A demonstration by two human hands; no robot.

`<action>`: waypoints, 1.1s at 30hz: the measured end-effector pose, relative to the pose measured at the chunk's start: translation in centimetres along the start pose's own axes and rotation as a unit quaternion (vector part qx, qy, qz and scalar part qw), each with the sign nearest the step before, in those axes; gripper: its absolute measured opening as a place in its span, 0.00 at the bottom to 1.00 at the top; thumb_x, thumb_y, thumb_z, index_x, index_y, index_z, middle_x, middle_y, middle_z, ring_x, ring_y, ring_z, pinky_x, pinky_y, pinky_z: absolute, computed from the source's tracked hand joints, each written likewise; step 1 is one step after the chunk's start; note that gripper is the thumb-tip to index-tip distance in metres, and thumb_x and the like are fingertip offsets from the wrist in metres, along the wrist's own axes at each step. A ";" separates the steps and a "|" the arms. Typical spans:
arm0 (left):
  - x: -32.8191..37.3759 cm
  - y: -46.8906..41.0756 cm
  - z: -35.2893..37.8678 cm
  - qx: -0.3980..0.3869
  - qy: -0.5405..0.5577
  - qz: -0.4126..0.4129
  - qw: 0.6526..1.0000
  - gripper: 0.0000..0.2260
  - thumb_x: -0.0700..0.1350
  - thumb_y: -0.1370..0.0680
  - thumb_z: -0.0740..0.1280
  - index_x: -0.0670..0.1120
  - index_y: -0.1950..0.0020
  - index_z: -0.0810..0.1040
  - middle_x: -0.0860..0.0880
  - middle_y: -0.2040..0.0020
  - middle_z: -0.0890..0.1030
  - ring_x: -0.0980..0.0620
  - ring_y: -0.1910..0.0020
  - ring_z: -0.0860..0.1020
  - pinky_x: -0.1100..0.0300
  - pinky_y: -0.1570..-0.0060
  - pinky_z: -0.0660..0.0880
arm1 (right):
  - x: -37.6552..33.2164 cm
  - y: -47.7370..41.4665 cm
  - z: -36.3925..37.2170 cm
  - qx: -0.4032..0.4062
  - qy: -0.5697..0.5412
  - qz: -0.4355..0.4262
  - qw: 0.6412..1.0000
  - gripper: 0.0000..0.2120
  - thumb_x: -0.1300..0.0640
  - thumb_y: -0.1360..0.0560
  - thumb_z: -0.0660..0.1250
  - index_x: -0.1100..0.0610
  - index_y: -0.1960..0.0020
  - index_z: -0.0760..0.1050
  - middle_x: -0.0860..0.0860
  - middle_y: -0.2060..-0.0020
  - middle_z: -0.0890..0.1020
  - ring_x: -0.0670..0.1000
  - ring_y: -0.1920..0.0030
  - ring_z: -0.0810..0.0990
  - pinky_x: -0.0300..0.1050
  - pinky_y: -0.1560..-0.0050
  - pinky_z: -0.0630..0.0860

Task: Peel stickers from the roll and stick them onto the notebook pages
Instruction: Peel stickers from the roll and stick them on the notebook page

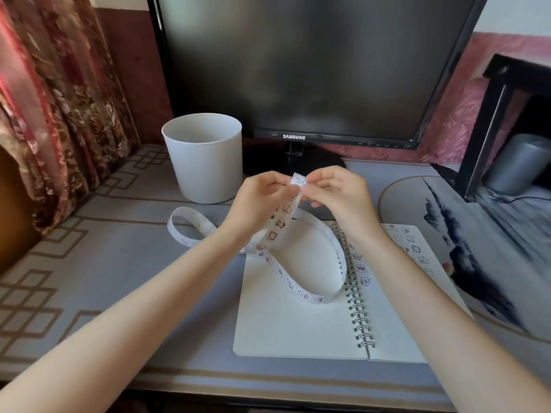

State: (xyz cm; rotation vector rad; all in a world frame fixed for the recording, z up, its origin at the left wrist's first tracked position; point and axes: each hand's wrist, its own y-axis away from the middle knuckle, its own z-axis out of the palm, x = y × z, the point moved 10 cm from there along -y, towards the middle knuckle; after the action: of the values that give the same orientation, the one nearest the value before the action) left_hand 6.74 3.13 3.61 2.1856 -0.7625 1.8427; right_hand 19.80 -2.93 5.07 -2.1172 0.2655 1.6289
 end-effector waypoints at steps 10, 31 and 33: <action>-1.9 -0.1 1.6 -0.006 0.089 -0.005 0.996 0.06 0.40 0.24 0.69 0.41 0.48 0.79 0.44 0.57 0.85 0.46 0.53 0.83 0.53 0.48 0.78 | 0.5 -0.1 -0.4 0.017 0.042 -0.038 0.998 0.05 0.66 0.29 0.71 0.58 0.56 0.82 0.49 0.62 0.84 0.39 0.63 0.81 0.29 0.61 0.74; -1.3 0.6 1.6 -0.004 0.055 0.045 0.997 0.06 0.39 0.26 0.71 0.47 0.51 0.81 0.49 0.58 0.86 0.52 0.55 0.84 0.55 0.48 0.79 | 2.4 -0.3 -0.6 -0.004 -0.002 0.049 0.999 0.02 0.60 0.29 0.73 0.55 0.58 0.80 0.52 0.58 0.84 0.43 0.59 0.81 0.32 0.63 0.74; -1.1 0.7 1.3 0.010 0.046 0.051 0.998 0.05 0.39 0.26 0.71 0.47 0.52 0.82 0.50 0.58 0.86 0.53 0.55 0.84 0.56 0.47 0.79 | 2.7 -0.2 -0.3 -0.017 0.003 0.065 0.998 0.01 0.59 0.29 0.72 0.54 0.58 0.81 0.51 0.57 0.85 0.44 0.56 0.82 0.33 0.61 0.75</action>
State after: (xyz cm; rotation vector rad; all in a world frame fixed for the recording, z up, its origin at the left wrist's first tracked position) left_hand 7.41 2.20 2.13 2.0931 -0.8550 1.9939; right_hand 20.89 -2.61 2.56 -2.1707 0.3888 1.7117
